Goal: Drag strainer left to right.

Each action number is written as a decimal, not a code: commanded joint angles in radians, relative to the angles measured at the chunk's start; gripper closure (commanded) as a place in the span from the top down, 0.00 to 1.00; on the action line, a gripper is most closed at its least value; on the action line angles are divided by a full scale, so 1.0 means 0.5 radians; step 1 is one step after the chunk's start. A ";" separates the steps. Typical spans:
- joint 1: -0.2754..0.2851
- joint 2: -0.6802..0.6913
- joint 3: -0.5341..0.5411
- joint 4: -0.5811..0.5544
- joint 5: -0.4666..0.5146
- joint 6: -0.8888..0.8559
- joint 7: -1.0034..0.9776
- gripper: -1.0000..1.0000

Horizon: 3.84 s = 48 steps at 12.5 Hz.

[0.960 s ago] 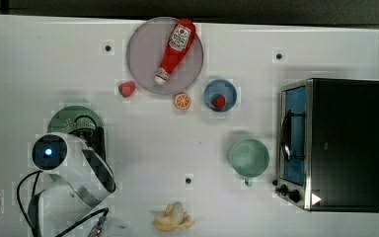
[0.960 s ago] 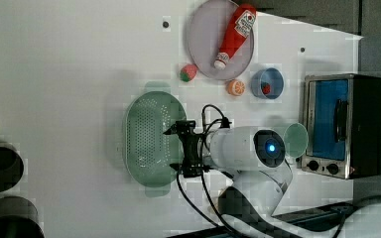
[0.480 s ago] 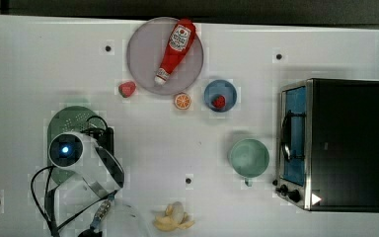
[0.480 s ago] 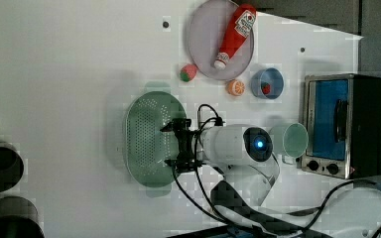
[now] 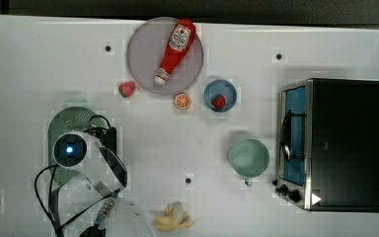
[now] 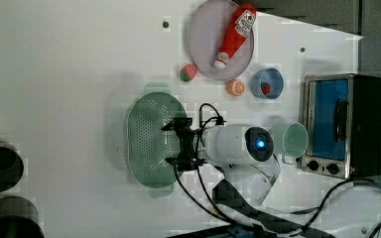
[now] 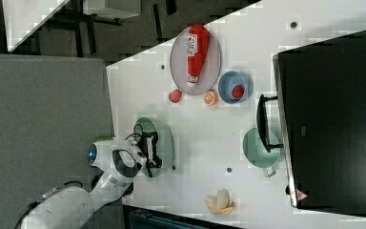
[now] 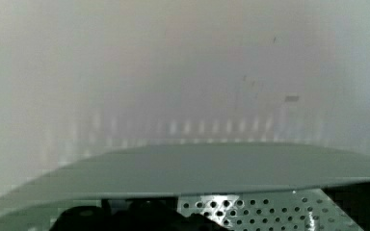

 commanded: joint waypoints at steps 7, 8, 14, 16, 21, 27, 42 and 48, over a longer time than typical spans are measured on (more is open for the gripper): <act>-0.295 -0.255 -0.100 -0.191 0.026 -0.029 -0.272 1.00; -0.328 -0.269 -0.114 -0.207 0.026 -0.035 -0.307 1.00; -0.527 -0.334 -0.218 -0.289 0.026 -0.035 -0.585 1.00; -0.574 -0.348 -0.268 -0.292 0.026 -0.035 -0.665 1.00; -0.612 -0.388 -0.439 -0.304 0.026 -0.030 -0.912 1.00; -0.622 -0.396 -0.670 -0.289 0.026 -0.031 -1.200 1.00; -0.622 -1.235 -0.541 0.100 0.302 -1.239 -2.243 1.00; -0.623 -1.641 -0.584 0.667 0.573 -2.251 -2.802 1.00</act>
